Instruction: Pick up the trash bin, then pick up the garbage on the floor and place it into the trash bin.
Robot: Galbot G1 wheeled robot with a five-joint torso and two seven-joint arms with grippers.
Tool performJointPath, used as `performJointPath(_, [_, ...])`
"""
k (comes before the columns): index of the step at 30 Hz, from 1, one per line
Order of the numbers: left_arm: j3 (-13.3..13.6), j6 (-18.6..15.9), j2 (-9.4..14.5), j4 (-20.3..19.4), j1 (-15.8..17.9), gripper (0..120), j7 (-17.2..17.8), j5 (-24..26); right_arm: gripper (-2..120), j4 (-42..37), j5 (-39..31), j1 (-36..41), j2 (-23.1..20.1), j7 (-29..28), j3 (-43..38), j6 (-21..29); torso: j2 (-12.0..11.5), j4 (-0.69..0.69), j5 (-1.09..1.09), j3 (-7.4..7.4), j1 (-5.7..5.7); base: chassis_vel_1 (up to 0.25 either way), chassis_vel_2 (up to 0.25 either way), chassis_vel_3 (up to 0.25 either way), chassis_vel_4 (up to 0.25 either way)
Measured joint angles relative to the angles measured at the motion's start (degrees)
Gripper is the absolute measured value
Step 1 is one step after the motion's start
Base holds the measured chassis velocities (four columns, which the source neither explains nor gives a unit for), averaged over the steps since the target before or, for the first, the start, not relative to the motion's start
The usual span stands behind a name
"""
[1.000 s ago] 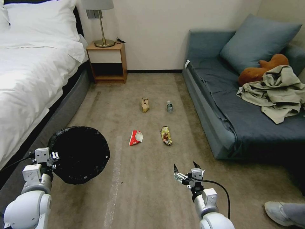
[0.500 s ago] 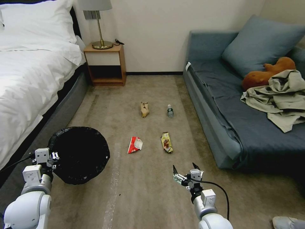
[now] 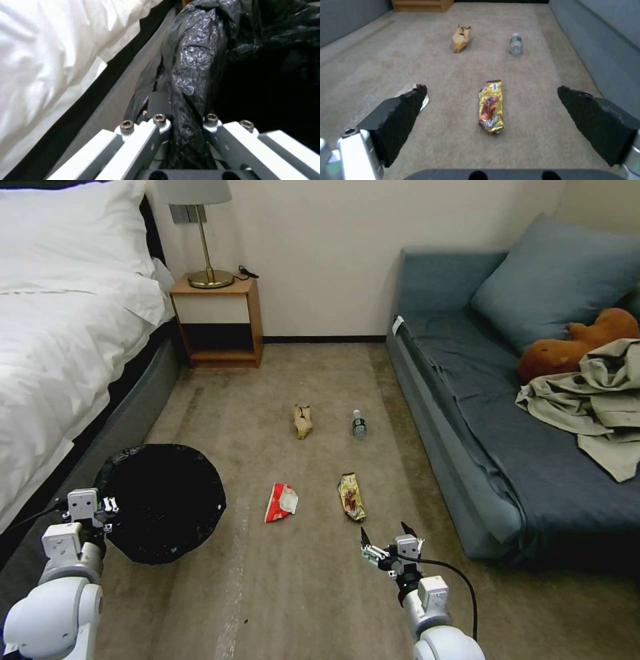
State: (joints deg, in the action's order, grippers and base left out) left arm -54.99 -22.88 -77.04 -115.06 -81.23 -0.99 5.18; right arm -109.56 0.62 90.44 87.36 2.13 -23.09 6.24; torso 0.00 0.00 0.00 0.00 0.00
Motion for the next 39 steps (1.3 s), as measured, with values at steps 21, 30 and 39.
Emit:
performJointPath(21, [0.2,0.9,0.2,0.2,0.3,4,0.8,0.5,100,-0.2,0.5,0.6,0.1,0.0,-0.1,-0.1,0.0,0.00,0.00,0.00,0.00,-0.112,0.140,0.115,-0.138])
performJointPath(30, [0.2,1.2,0.2,0.7,0.4,4,0.8,0.5,100,1.1,0.9,0.3,0.4,0.0,0.1,-0.3,0.0,0.00,0.00,0.00,0.00,-0.118,0.139,0.117,-0.137])
performJointPath(39, [0.3,1.2,0.0,1.1,0.4,4,0.8,0.7,100,1.8,1.1,0.3,0.5,0.0,0.5,-0.4,0.0,0.00,0.00,0.00,0.00,-0.103,0.146,0.098,-0.144])
